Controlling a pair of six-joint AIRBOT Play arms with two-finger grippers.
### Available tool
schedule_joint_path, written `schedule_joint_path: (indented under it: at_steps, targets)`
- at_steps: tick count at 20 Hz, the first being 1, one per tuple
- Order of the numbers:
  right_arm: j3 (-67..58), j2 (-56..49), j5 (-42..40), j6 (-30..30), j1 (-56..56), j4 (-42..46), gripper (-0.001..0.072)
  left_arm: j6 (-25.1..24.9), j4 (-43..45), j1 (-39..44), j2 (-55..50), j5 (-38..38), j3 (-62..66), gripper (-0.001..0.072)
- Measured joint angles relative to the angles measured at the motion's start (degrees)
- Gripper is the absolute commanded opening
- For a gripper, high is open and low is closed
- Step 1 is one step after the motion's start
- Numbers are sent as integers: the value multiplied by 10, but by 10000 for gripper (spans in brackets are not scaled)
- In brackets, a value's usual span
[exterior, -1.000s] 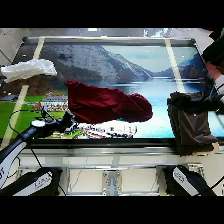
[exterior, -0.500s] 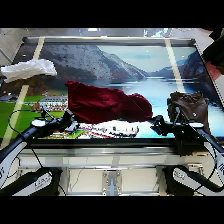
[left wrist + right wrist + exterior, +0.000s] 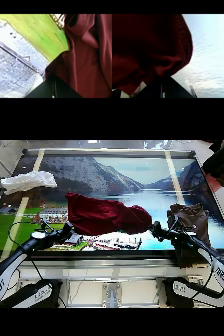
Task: Fold the shirts.
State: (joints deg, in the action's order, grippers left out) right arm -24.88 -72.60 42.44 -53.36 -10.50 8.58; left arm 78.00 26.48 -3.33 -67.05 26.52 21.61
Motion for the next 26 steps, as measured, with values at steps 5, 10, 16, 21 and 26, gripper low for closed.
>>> schedule_joint_path:
  at_steps: [5, 10, 16, 21, 26]
  targets:
    - [-76, 34, 82, 43, 12, 18, 6, -30, 5, -35, 88, 12, 17, 9]
    - [-221, 186, 213, -30, 15, 155, 5, -61, 3, -154, 320, 69, 75, 8]
    - [-511, 354, 280, -148, 16, 342, 2, -72, 4, -309, 489, 125, 269, 7]
    - [-761, 343, 312, -187, 16, 430, 2, -107, 3, -362, 449, 143, 502, 7]
    - [-885, 230, 338, -198, 16, 443, 2, -116, 3, -372, 325, 213, 657, 6]
